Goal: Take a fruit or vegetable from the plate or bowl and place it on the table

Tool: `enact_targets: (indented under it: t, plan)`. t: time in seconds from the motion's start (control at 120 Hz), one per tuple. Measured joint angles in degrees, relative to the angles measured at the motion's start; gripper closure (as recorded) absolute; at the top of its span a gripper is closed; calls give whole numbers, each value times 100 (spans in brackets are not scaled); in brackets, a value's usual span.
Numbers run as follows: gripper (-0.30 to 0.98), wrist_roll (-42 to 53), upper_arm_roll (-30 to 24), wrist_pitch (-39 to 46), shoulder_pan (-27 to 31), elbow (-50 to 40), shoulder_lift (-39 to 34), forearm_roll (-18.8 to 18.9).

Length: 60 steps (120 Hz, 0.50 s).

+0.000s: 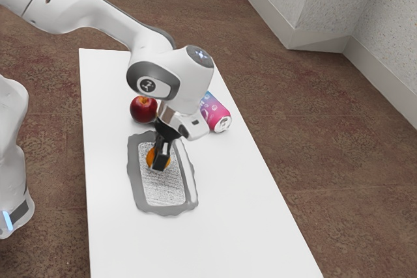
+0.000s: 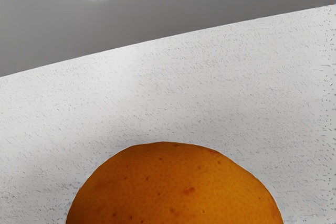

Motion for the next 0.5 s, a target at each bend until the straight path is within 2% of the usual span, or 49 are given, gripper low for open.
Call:
enact_targets:
  t: [0.133, 0.425, 0.5]
  plan:
    - [40, -42, -160, 4, -3, 1008, 282, 47]
    - [36, -62, -209, 230, -197, 2700, 2451, 51]
    - [36, -46, -207, 297, -240, 2902, 2765, 53]
